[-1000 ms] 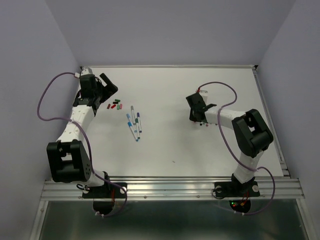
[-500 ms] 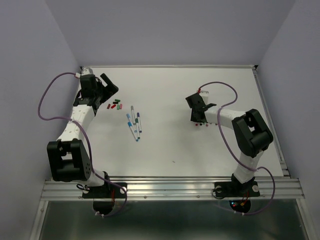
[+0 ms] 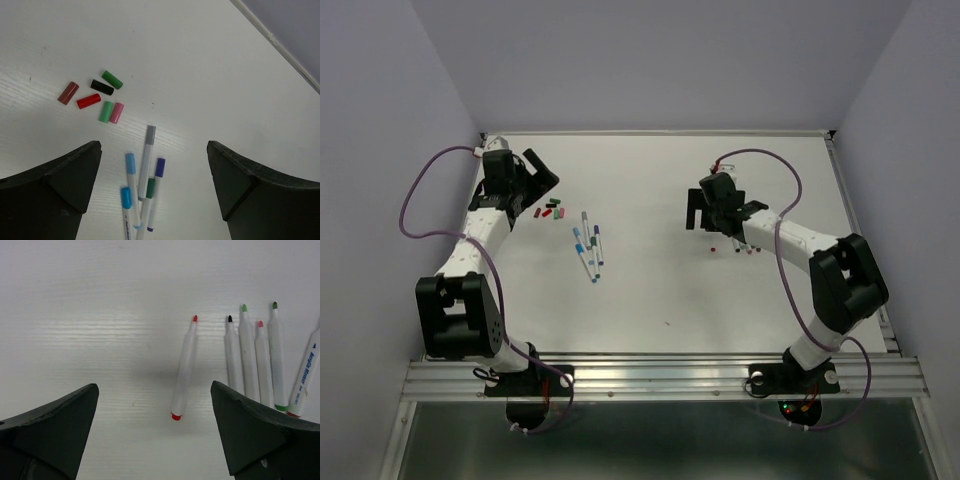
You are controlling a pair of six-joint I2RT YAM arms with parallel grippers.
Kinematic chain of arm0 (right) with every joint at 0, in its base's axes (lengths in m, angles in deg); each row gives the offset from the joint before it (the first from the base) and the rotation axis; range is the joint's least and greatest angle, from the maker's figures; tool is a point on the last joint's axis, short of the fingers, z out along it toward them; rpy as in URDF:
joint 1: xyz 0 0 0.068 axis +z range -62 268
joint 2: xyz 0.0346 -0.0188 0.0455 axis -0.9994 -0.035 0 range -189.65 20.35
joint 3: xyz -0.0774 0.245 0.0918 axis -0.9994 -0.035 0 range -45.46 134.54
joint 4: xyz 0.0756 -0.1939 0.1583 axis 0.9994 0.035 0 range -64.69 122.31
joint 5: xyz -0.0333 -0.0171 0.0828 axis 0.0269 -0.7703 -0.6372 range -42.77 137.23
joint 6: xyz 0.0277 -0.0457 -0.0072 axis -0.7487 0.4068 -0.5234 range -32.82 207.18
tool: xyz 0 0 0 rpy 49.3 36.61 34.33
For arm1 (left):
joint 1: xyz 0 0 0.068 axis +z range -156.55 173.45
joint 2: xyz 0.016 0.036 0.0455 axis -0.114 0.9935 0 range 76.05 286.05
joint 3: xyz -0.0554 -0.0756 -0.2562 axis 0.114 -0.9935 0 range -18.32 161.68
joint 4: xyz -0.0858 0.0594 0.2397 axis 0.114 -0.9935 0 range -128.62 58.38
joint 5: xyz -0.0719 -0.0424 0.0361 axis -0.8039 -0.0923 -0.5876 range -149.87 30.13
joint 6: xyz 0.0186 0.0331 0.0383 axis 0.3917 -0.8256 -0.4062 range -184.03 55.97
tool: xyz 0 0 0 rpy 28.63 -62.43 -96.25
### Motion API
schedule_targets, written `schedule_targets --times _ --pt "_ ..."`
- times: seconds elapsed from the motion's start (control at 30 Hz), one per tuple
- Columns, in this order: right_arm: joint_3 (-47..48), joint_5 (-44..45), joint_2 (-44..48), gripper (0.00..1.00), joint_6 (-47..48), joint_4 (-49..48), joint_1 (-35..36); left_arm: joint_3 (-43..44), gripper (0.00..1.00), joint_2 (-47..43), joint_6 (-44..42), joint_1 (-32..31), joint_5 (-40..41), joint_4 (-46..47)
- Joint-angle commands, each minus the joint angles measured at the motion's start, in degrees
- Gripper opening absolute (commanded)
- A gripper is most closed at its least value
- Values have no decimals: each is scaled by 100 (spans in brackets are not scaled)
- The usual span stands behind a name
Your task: Open the pen caps
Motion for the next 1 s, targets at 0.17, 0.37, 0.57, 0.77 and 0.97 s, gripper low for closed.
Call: schedule_targets --times 0.17,0.37,0.57,0.77,0.97 --pt "722 -1481 -227 100 549 -844 947 -56 99 -3 -15 -53 -87 154" --pt "1669 -1561 -1035 100 505 -898 1614 -126 99 15 20 -53 -104 198" --pt "2813 -823 -2108 100 452 -389 1906 -161 99 6 -6 -53 -192 242" --pt "3254 -646 -2662 100 558 -256 2099 -214 99 -12 -24 -53 -254 304" --pt "3447 -638 -2917 100 654 -203 2205 -231 99 32 -41 -53 -324 356"
